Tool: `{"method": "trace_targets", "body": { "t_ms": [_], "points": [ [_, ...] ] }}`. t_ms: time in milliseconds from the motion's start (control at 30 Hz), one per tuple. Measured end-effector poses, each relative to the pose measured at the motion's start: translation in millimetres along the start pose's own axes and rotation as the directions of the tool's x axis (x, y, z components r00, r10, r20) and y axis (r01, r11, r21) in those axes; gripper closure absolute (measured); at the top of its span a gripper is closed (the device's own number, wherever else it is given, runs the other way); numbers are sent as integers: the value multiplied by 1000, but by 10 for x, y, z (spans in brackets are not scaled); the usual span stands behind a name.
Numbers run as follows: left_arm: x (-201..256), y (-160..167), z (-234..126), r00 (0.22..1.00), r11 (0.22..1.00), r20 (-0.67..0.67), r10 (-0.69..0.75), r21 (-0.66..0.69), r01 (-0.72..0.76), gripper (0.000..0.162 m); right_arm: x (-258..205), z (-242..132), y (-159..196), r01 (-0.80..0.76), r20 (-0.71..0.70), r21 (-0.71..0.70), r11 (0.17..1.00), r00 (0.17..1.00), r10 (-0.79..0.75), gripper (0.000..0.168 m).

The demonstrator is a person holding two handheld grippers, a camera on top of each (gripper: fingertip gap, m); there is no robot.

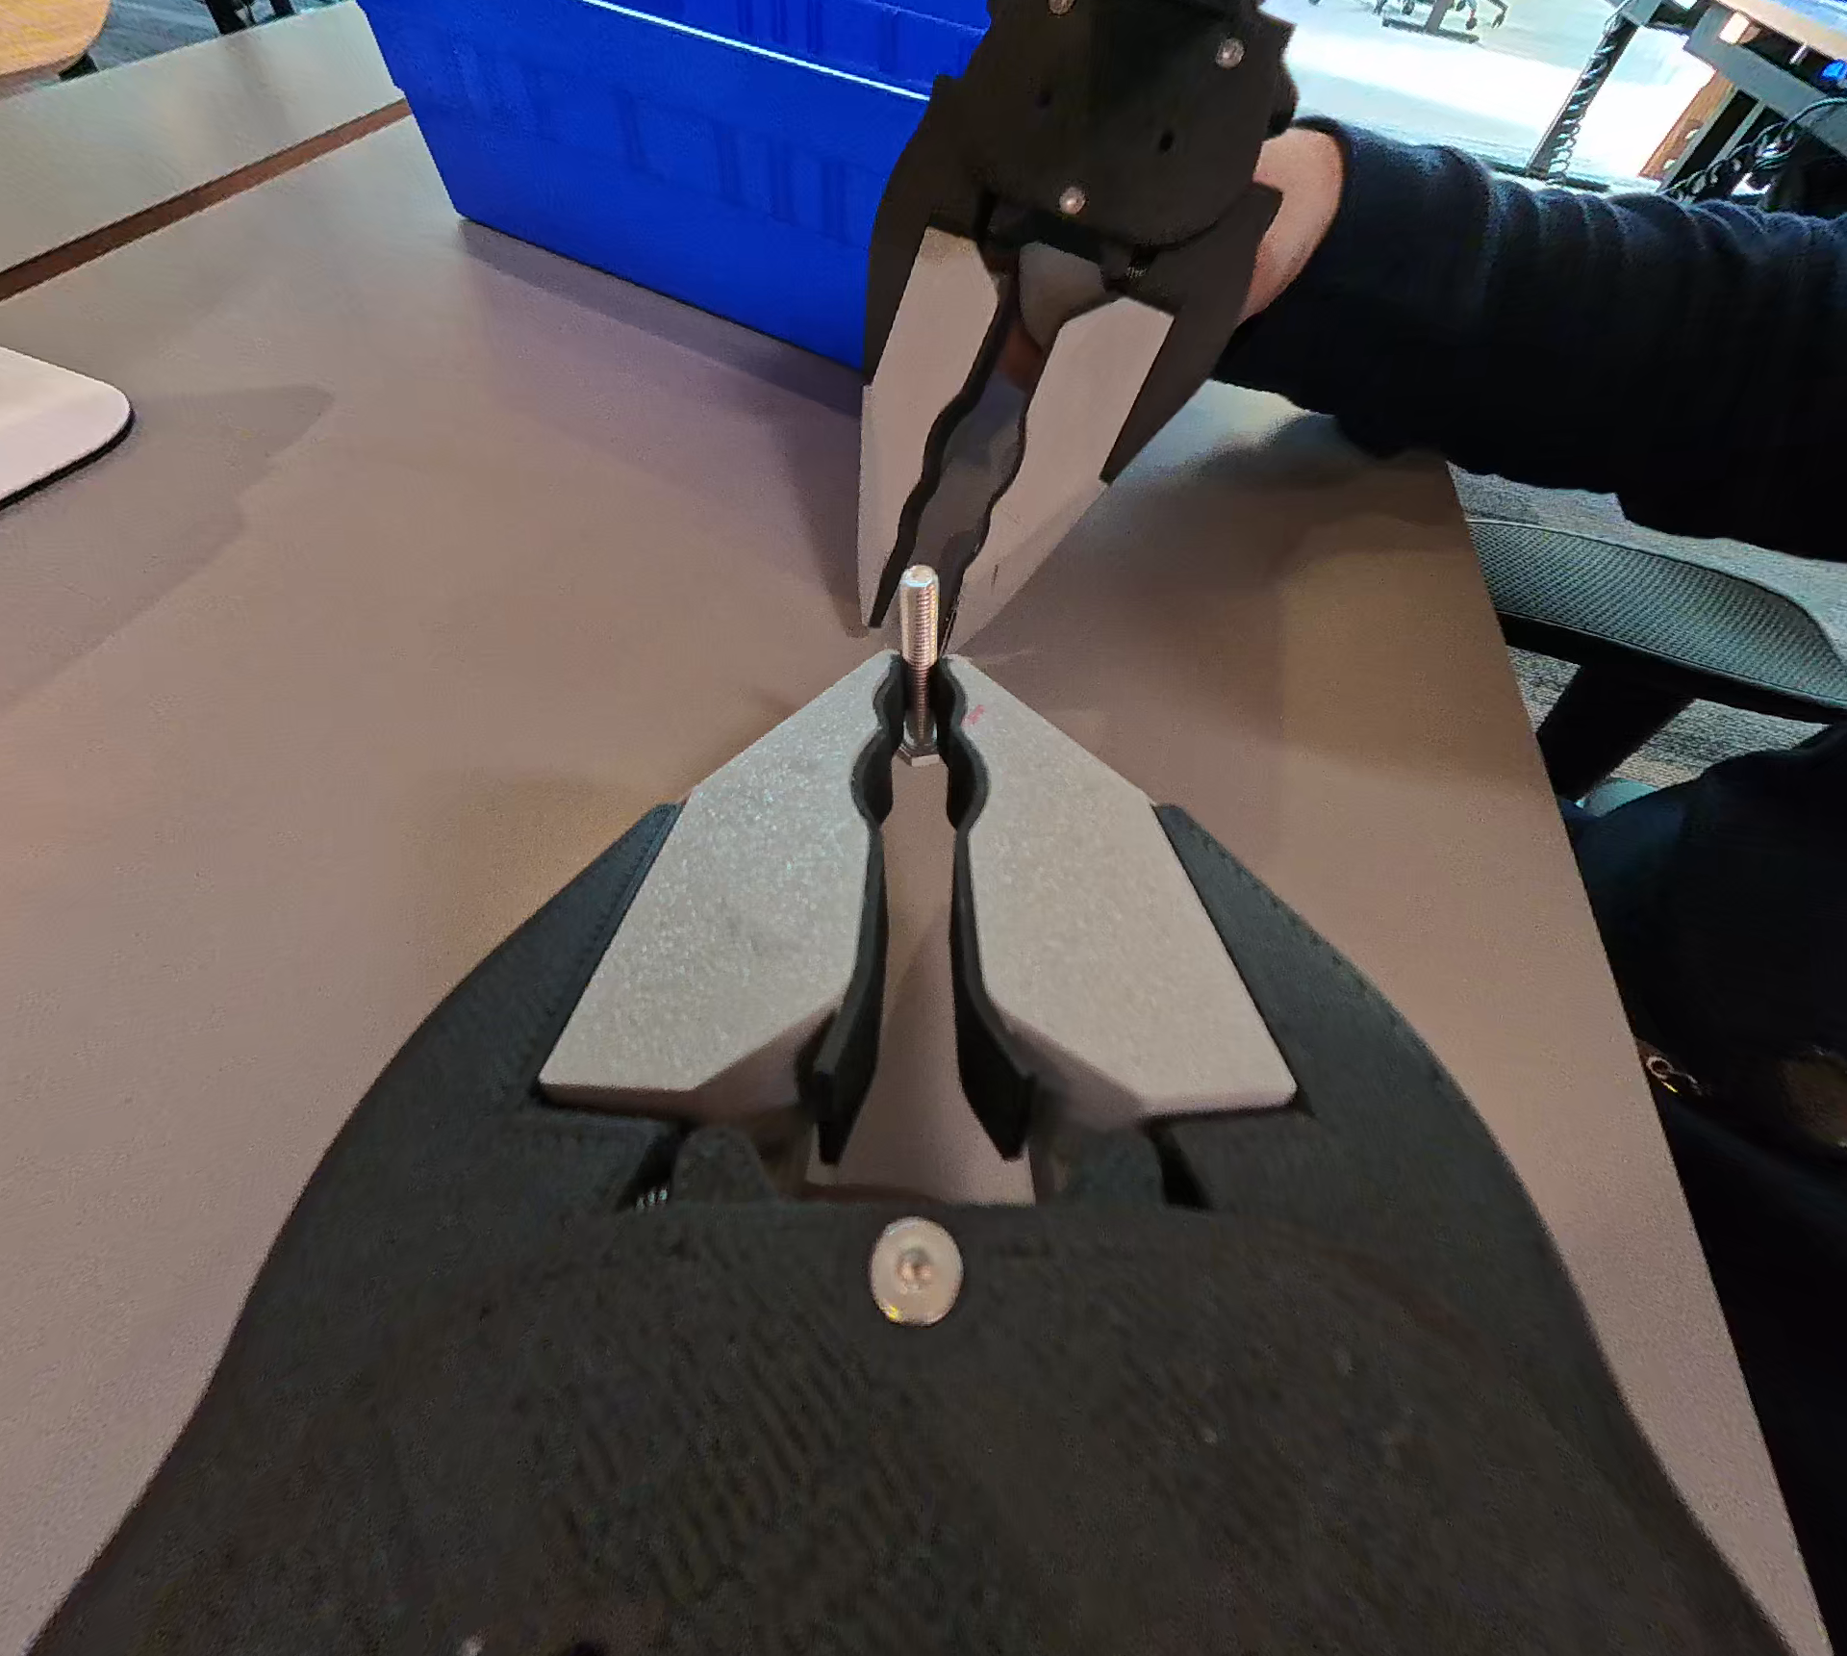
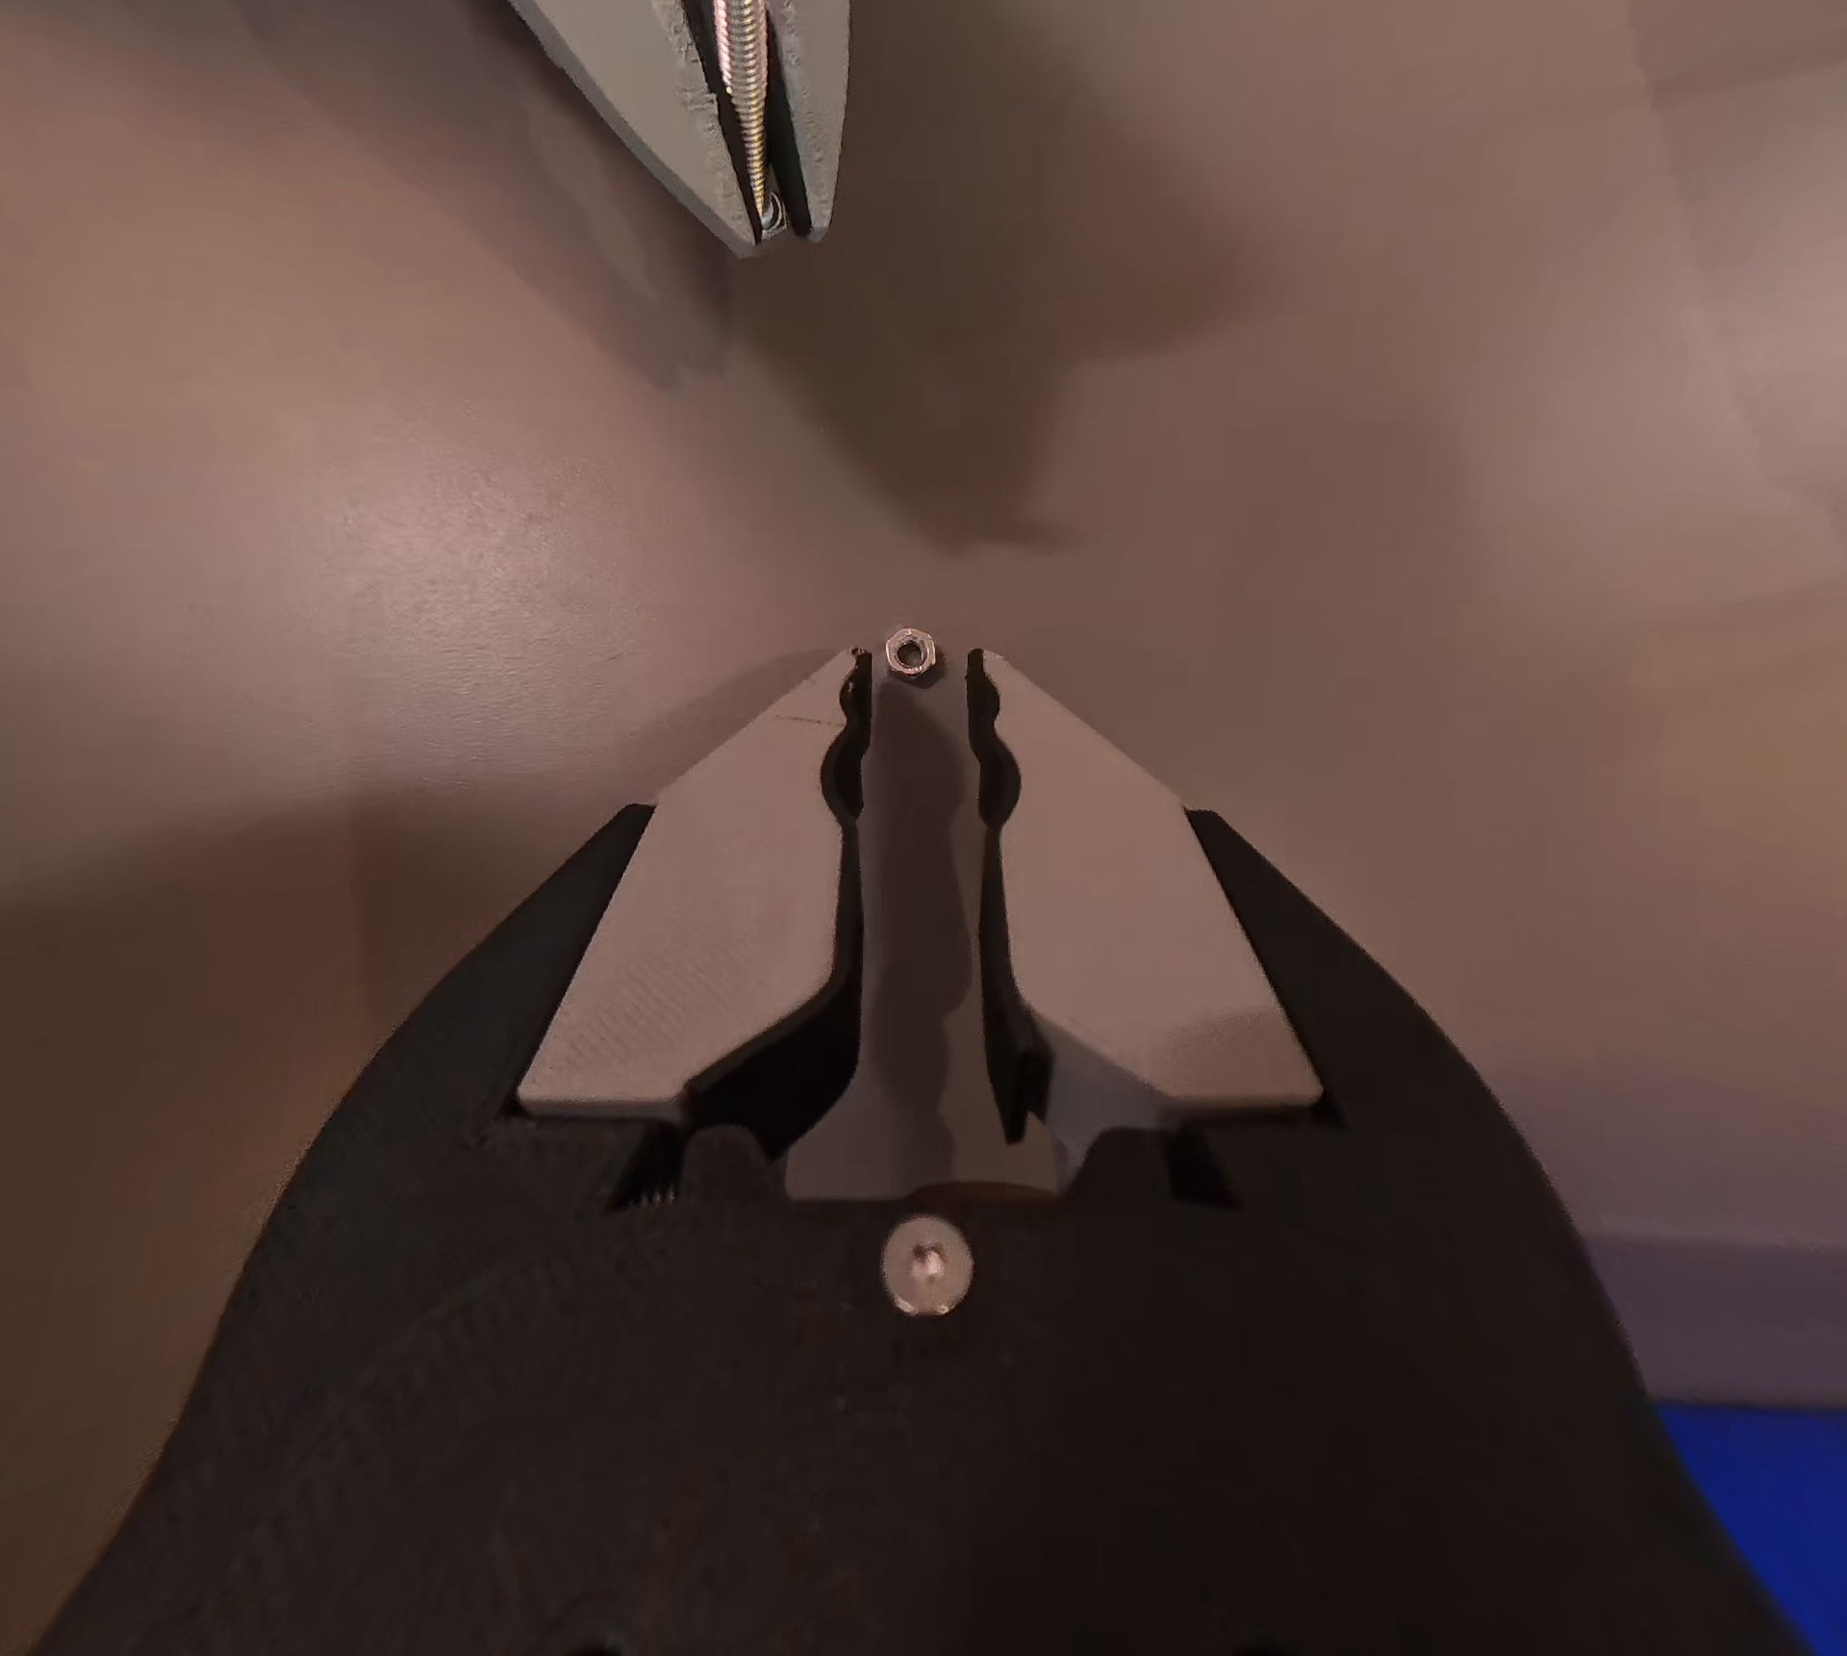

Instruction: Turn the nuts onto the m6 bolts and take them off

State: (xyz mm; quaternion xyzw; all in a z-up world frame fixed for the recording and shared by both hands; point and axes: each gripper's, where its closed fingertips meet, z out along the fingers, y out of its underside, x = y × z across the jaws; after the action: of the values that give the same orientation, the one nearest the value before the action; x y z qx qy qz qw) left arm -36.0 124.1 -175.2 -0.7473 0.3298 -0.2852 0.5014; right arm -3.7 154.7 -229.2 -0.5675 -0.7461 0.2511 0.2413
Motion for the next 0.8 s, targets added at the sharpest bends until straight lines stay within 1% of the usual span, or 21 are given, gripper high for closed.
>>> {"method": "trace_targets", "body": {
  "t_ms": [167, 233, 267, 400, 500, 633, 733, 800],
  "points": [
    [-3, 0, 0, 1000, 1000, -1, -5, 0, 5, 159, -6, 82, 27, 36, 9, -28, 999, 999, -35, 152],
    [0, 2, 2, 1000, 1000, -2, -3, -2, 3, 159, -34, 96, 15, 37, 33, -21, 999, 999, -36, 156],
    [-1, 3, 3, 1000, 1000, -2, -3, -2, 3, 159, -40, 99, 13, 37, 39, -18, 999, 999, -37, 161],
    [-3, 3, 3, 1000, 1000, 1, -3, -2, 3, 159, -42, 79, -14, 45, 32, -7, 999, 999, -44, 161],
    [-6, 7, 9, 1000, 1000, 6, 1, -6, -1, 159, -70, -64, -215, 14, 51, 67, 998, 999, -18, 162],
    [-6, 11, 18, 1000, 1000, 12, 2, -10, -2, 158, -96, -337, -635, 10, 54, 164, 986, 998, -19, 161],
    [14, 26, 30, 1000, 1000, 7, 7, -21, -7, 158, -169, -441, -911, 18, 79, 189, 982, 996, -33, 161],
    [15, 30, 34, 1000, 1000, 11, 12, -25, -12, 158, -210, -429, -1010, 34, 90, 172, 985, 995, -50, 161]
  ]
}}
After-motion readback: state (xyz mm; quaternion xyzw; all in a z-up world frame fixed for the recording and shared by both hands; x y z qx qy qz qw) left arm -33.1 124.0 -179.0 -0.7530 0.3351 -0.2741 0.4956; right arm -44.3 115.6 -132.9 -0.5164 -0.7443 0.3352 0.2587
